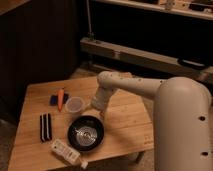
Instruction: Push the ceramic bowl across the table
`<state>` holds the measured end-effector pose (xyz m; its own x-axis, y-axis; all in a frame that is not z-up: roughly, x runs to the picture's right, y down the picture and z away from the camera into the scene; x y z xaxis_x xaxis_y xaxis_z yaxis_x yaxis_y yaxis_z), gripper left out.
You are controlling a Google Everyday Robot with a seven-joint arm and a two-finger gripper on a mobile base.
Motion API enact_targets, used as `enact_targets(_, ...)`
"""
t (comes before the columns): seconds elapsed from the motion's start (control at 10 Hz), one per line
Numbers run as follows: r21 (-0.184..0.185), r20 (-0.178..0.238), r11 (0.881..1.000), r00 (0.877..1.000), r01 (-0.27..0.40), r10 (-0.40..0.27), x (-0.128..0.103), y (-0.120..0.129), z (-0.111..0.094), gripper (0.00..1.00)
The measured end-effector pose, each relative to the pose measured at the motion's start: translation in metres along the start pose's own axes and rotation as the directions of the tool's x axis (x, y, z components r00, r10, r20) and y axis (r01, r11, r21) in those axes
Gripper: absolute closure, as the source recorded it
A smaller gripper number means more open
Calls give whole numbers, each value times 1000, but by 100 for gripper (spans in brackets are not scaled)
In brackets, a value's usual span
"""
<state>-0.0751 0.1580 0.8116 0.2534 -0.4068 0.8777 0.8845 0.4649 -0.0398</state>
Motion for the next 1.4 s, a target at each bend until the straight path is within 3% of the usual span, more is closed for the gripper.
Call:
enact_targets(0.3,-3,9,998,998,66,-66,-11,-12,6,20)
enact_targets(0.8,-5,57,985,984,172,-171,-32,-37,26,20)
enact_targets(1.4,-4,66,981,979,192,-191,-36,-44,31,20)
